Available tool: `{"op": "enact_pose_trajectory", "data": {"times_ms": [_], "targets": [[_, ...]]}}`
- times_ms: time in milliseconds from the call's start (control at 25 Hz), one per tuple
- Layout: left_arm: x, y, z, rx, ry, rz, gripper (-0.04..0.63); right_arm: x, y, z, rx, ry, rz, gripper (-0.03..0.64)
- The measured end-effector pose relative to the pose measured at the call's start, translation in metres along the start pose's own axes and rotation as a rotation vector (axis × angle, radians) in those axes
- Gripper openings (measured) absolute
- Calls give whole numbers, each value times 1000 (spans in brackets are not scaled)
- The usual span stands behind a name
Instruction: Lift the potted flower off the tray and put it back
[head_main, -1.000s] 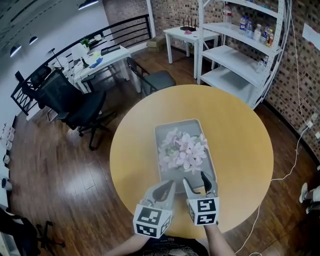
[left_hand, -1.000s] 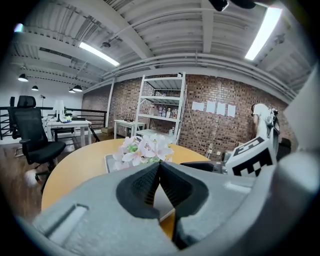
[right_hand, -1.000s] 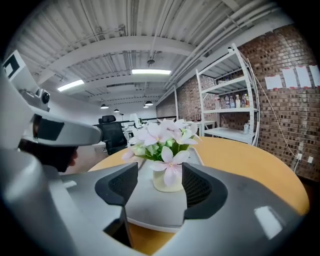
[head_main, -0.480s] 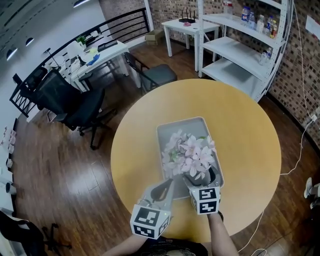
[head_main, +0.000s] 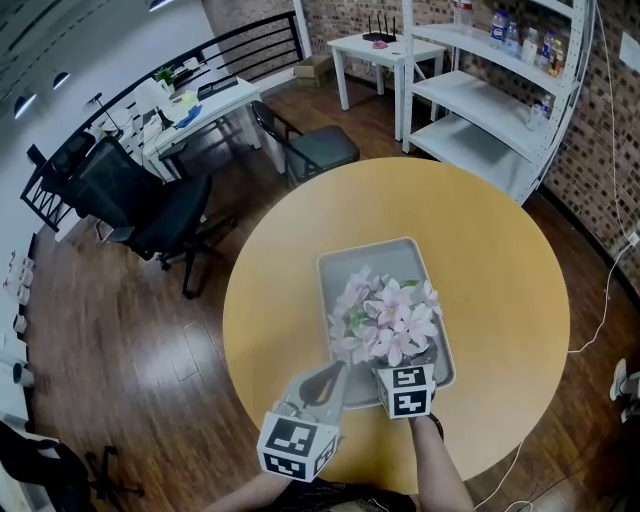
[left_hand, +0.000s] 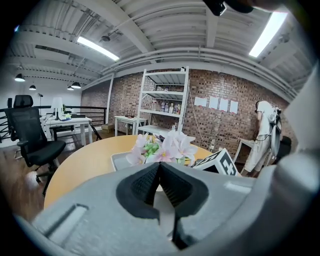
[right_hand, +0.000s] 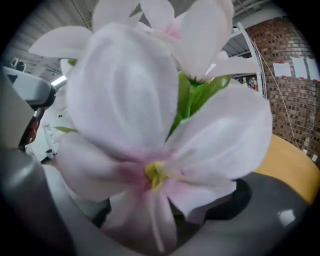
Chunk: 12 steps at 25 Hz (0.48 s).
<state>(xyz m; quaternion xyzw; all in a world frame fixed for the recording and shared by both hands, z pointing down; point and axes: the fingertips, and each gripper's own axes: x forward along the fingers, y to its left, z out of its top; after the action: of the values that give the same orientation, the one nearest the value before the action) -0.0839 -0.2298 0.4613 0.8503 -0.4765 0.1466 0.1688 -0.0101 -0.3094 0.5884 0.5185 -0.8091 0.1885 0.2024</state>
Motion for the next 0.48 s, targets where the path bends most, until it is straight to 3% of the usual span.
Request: {"op": "enact_pose_trajectory", "data": {"times_ms": [480], "targets": [[10,11,-5,-16,19,11,5,23,-13,-3,-17,51,-48,525]]}}
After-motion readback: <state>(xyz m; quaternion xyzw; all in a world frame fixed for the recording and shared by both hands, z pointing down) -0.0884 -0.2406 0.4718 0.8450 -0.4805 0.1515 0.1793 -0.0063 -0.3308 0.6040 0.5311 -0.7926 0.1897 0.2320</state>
